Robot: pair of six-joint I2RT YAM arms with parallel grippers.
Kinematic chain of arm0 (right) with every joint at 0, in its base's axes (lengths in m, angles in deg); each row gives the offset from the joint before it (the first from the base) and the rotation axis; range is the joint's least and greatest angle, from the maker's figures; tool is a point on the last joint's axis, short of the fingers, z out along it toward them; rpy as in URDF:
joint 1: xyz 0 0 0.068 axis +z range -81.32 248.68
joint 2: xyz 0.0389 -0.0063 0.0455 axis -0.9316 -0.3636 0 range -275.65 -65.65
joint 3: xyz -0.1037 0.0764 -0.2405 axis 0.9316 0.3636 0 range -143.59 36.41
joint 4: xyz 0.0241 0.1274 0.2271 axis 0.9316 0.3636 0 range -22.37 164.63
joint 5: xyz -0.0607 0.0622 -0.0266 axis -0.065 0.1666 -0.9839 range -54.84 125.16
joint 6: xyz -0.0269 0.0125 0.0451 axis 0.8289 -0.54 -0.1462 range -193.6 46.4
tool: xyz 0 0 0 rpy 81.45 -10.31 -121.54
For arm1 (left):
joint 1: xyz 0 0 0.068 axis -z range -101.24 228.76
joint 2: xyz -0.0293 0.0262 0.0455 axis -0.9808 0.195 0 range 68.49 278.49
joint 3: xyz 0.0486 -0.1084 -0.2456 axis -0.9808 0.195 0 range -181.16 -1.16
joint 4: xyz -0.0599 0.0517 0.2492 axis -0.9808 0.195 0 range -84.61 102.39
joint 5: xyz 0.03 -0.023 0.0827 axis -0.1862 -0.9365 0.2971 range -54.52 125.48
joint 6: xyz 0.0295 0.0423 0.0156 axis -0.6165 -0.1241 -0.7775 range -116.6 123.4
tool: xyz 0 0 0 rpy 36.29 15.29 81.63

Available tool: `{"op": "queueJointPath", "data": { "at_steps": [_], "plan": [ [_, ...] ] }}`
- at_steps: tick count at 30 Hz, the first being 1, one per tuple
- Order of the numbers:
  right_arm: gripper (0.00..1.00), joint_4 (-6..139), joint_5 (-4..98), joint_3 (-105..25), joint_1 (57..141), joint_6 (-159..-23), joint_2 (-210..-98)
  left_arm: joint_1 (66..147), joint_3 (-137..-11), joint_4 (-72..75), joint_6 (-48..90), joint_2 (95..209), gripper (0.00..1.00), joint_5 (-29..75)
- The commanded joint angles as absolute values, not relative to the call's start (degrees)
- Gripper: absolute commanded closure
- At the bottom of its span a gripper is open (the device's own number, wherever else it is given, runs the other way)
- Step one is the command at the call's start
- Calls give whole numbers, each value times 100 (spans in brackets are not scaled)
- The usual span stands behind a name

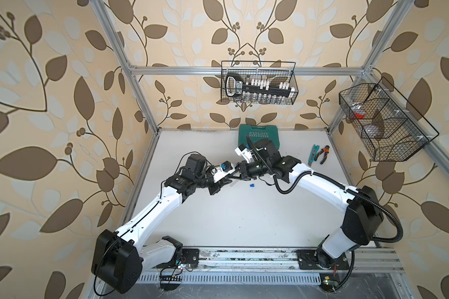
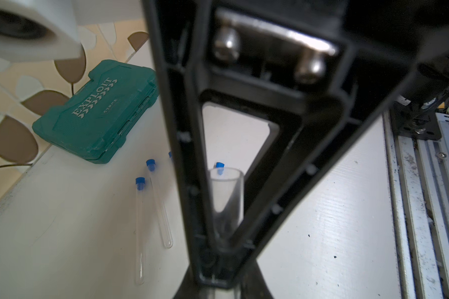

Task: Insert stoppers into test tubes
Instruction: Adjust the test tube.

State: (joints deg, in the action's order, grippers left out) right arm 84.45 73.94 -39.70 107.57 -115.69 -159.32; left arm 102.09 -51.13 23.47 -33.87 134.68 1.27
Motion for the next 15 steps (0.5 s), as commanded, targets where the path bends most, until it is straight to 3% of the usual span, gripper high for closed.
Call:
{"op": "queueJointPath", "data": {
  "at_steps": [1, 9, 15],
  "plan": [
    [89, 8503, 7439, -4181, 10797, -11553, -16030, 10268, -5367, 2413, -3473, 13484, 96, 188],
    [100, 8501, 7484, -4181, 10779, -11570, -15958, 10266, -5377, 2584, -3531, 13453, 67, 450],
    [100, 8530, 7523, -4139, 10694, -11564, -15881, 10266, -5196, 2756, -3812, 13276, 62, 715]
  ]
}}
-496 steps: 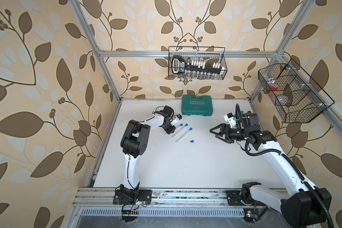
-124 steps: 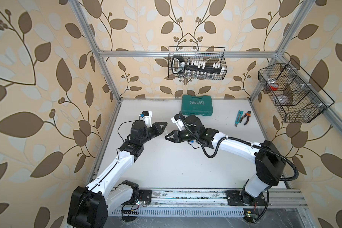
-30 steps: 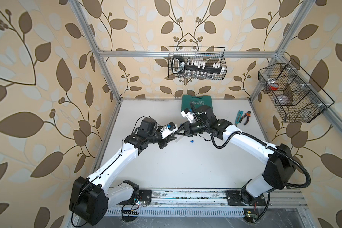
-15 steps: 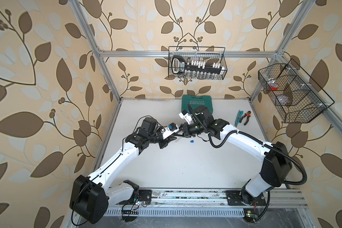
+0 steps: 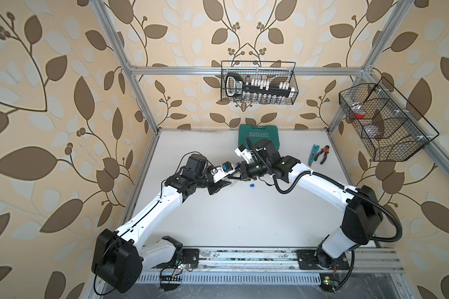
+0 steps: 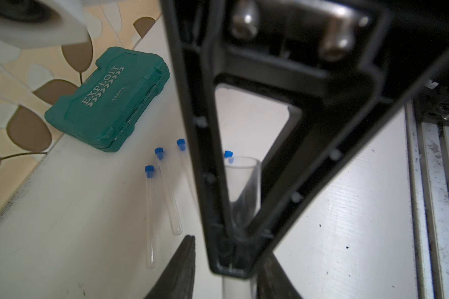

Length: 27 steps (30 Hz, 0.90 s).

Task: Insert stoppers into test tubes
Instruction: Adjust the test tube.

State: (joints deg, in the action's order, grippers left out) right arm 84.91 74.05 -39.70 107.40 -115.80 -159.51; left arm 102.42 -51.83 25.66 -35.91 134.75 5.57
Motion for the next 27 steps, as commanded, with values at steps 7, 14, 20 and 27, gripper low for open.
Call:
{"op": "queueJointPath", "data": {
  "at_steps": [7, 14, 20, 27],
  "plan": [
    [100, 8537, 7523, -4127, 10656, -11553, -15855, 10266, -5130, 2993, -3994, 13177, 68, 814],
    [100, 8461, 7635, -4116, 10647, -11616, -15848, 10266, -5126, 3063, -4063, 13219, 70, 911],
    [100, 8349, 7703, -4041, 10638, -11702, -15819, 10266, -5126, 3063, -4098, 13248, 74, 954],
    [100, 8281, 7728, -3990, 10612, -11755, -15819, 10266, -5107, 3109, -4179, 13196, 84, 956]
  ]
}}
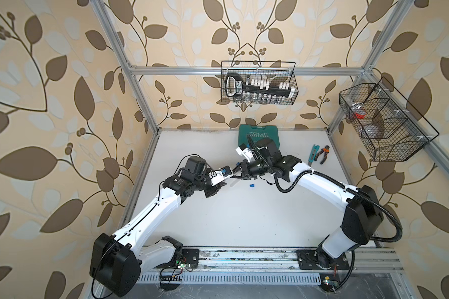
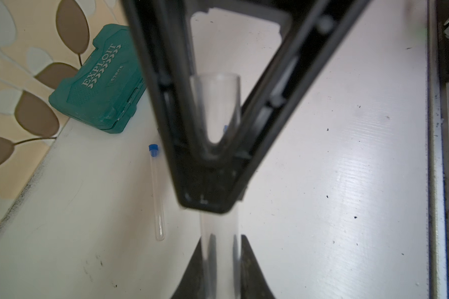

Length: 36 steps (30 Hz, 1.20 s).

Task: Insert stoppers into test tubes
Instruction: Adjust the test tube, then pick up the stopper from the center of the board.

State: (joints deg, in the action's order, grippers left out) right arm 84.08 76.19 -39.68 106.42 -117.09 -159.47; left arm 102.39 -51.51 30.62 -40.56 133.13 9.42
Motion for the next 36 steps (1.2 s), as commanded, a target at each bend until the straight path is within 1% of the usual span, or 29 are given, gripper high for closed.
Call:
{"op": "queueJointPath", "data": {
  "at_steps": [1, 5, 6, 7, 9, 10, 13, 16, 18, 21, 25, 28, 31, 33, 36],
  "plan": [
    [100, 8280, 7718, -3987, 10612, -11755, -15820, 10262, -5104, 3112, -4182, 13186, 86, 955],
    [100, 8267, 7717, -3976, 10612, -11764, -15828, 10266, -5092, 3105, -4286, 13108, 94, 894],
    [98, 8270, 7717, -3987, 10604, -11764, -15824, 10266, -5082, 3099, -4319, 13085, 95, 894],
    [92, 8266, 7717, -3996, 10597, -11759, -15811, 10266, -5074, 3106, -4352, 13074, 96, 917],
    [77, 8207, 7717, -3996, 10555, -11740, -15755, 10266, -5064, 3117, -4397, 13071, 99, 991],
    [72, 8145, 7717, -3971, 10509, -11724, -15700, 10266, -5064, 3114, -4400, 13067, 100, 1023],
    [62, 7927, 7626, -3804, 10244, -11608, -15383, 10268, -5048, 3089, -4270, 13076, 100, 1074],
    [58, 8028, 7417, -3583, 9710, -11170, -14963, 10268, -5012, 2989, -4028, 13128, 100, 1185],
    [58, 8385, 7065, -3486, 9417, -10445, -14767, 10266, -4980, 2912, -3871, 13199, 100, 1338],
    [59, 8861, 6113, -3143, 9119, -8737, -14510, 10228, -4972, 2853, -3643, 13368, 100, 1612],
    [59, 8774, 5647, -2646, 8940, -6742, -14448, 10113, -4992, 2784, -3348, 13576, 100, 1791],
    [57, 8860, 5784, -2330, 8934, -4692, -14580, 10067, -4913, 2616, -3243, 13590, 100, 1848],
    [55, 9037, 6124, -2075, 8940, -2995, -14931, 10046, -4815, 2524, -3250, 13605, 100, 1840],
    [55, 9032, 6072, -1986, 8950, -2201, -15217, 10046, -4748, 2491, -3276, 13632, 100, 1880],
    [54, 8999, 6026, -2024, 8973, -1570, -15654, 10045, -4700, 2468, -3307, 13645, 100, 1926]
  ]
}}
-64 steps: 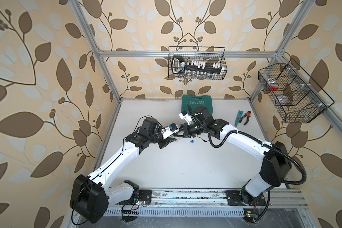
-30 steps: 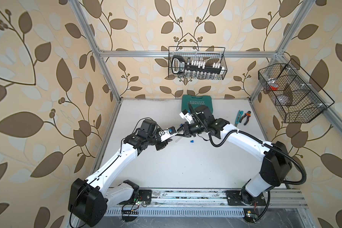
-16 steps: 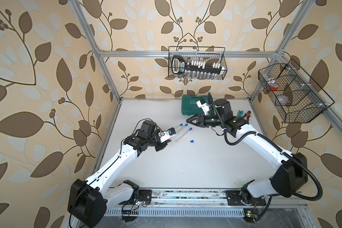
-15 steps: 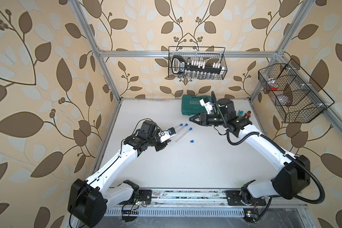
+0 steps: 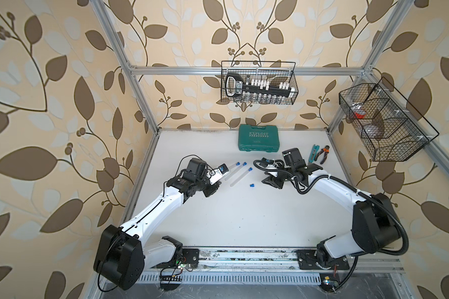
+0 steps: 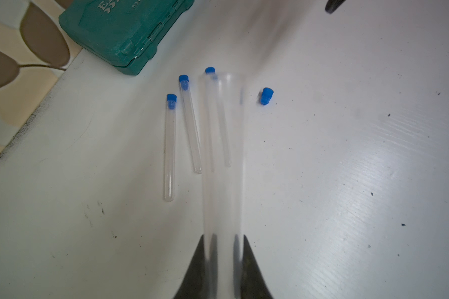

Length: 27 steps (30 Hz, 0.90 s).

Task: Insert stoppers into test tubes
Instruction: Pick up the stopper from the center of the board.

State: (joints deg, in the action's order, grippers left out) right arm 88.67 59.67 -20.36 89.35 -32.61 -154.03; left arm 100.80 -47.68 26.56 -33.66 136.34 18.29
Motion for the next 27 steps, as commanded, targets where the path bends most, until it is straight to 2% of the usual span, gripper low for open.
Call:
{"op": "queueJointPath", "data": {
  "at_steps": [1, 12, 27],
  "plan": [
    [54, 9023, 5970, -2093, 9016, -1382, -15812, 10047, -4695, 2471, -3324, 13651, 100, 1939],
    [54, 9133, 5627, -2779, 9313, -1258, -17055, 10046, -4609, 2458, -3412, 13608, 100, 1843],
    [58, 9280, 5871, -3209, 9367, -1290, -17651, 10046, -4713, 2632, -3465, 13628, 100, 1786]
  ]
}}
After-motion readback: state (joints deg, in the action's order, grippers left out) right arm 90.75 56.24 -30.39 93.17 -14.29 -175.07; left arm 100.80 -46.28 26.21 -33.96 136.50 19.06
